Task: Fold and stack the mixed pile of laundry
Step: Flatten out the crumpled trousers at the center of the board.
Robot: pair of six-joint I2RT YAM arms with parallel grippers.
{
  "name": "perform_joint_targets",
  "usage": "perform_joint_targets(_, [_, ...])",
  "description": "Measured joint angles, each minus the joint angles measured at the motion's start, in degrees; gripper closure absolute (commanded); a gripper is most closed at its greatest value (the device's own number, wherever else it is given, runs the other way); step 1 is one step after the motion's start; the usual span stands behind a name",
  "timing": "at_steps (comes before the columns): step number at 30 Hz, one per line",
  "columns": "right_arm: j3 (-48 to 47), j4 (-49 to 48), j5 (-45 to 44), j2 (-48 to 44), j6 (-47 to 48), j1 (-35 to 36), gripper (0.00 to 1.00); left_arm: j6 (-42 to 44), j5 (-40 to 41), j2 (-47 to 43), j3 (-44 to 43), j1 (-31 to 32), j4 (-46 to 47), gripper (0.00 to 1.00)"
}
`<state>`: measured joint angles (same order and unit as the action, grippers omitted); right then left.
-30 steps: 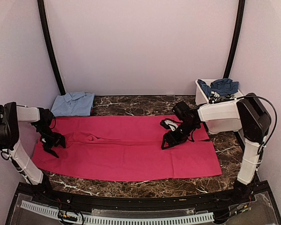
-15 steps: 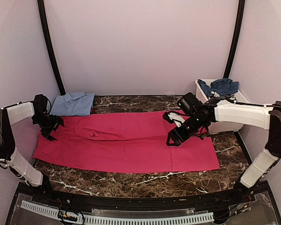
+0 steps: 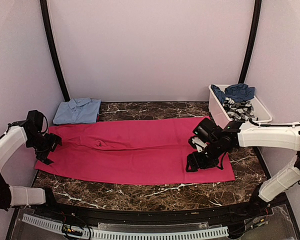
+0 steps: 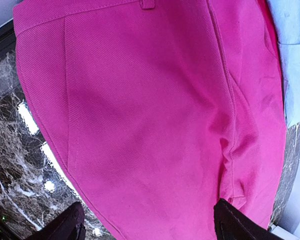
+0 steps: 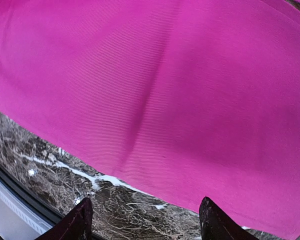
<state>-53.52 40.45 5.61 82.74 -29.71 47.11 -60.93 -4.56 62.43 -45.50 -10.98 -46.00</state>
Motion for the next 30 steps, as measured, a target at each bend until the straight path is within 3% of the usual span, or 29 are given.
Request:
perform_joint_targets(7, [5.97,-1.16,-2.69,-9.09,-14.45,-7.02,0.36,-1.09,-0.48,0.72,0.31,-1.09,0.09,0.1])
perform_joint_targets(15, [11.8,-0.59,-4.24,-17.38,-20.13,-14.88,0.37,-1.09,-2.03,0.72,4.0,-5.62,1.2,0.1])
perform_joint_targets(20, [13.07,-1.92,-3.85,-14.16,-18.86,-16.63,0.38,1.55,-2.64,2.16,3.06,-5.9,3.74,0.14])
perform_joint_targets(24, [11.74,-4.35,-3.13,-9.01,-15.28,-16.98,0.37,5.99,-4.37,8.63,-0.92,-5.9,7.74,0.15])
perform_joint_targets(30, [-1.46,-6.73,-2.58,2.25,-7.08,-17.42,0.39,12.26,-6.99,20.94,-9.03,-5.22,14.82,0.21])
